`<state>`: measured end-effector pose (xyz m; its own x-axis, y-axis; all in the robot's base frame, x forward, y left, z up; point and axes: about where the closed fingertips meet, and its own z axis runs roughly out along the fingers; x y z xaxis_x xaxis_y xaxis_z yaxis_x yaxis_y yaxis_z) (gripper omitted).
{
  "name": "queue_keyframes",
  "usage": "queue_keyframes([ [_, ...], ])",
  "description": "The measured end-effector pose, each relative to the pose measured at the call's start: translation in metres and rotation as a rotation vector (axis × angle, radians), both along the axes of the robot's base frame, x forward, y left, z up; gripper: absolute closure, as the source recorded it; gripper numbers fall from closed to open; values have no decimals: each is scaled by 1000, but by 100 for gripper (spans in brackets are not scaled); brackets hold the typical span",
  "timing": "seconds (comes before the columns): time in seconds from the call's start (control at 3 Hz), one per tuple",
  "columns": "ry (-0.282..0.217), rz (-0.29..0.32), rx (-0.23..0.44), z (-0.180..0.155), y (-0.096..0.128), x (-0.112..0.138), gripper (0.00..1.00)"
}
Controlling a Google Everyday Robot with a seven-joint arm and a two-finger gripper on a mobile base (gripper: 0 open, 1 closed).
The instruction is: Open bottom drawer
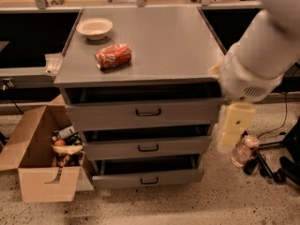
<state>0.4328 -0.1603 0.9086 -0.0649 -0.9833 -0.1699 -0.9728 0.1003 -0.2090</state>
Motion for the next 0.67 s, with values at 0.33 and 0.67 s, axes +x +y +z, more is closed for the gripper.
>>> queue_keyframes([
  [0.33,64,72,20,-66,32,-8,0],
  [0.67,154,92,58,-159,40,-8,0],
])
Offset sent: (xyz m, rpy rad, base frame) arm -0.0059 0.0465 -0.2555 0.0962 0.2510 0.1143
